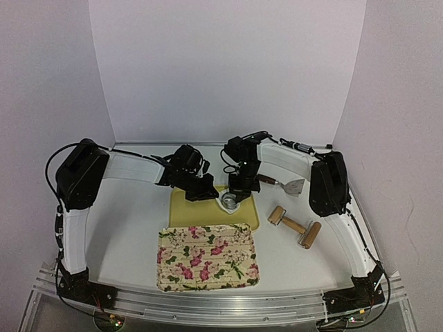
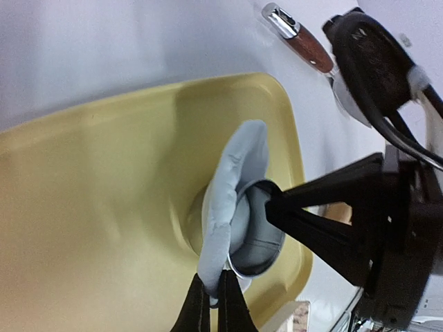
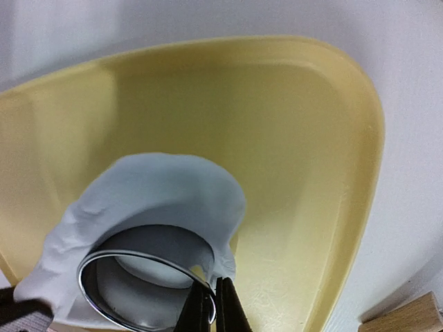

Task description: Roll out the dumpling wrappers from the dough

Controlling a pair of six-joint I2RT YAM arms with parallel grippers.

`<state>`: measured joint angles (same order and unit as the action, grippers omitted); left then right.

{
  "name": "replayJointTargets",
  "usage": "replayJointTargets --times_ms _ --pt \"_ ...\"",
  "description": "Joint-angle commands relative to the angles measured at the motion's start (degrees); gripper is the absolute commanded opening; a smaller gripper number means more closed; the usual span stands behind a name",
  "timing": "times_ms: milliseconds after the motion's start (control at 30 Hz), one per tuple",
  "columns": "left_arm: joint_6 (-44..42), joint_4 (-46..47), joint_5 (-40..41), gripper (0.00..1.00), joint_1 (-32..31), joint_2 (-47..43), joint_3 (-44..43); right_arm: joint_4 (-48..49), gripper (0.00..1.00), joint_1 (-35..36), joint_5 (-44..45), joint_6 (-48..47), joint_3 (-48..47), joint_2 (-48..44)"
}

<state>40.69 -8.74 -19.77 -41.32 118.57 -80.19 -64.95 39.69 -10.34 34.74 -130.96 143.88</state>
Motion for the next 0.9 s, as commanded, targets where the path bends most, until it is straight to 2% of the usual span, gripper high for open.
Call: replayJointTargets --times_ms 0,267,600,733,867 --pt "1.5 1.4 -2.0 0.0 -0.3 -8.2 4.2 -2.3 0.0 -0.1 3.2 0.3 1.8 4.0" --pt "1.2 1.0 -4.0 0.0 -0.3 -8.9 4.2 -2.2 0.0 -0.1 3.2 0.0 1.2 3.7" --pt "1.0 5.8 -12.7 0.0 -0.5 -6.5 -2.7 -2.1 0.0 -0.1 2.2 -0.2 -0.6 3.0" --pt "1.4 5.7 -11.5 0.0 -0.5 -5.6 -2.9 -2.1 0.0 -0.2 1.2 -0.2 -1.5 2.4" --pt "2.5 3.4 -7.6 0.0 -0.2 -4.7 -3.0 -1.9 0.1 -0.4 1.0 -0.2 -2.3 0.3"
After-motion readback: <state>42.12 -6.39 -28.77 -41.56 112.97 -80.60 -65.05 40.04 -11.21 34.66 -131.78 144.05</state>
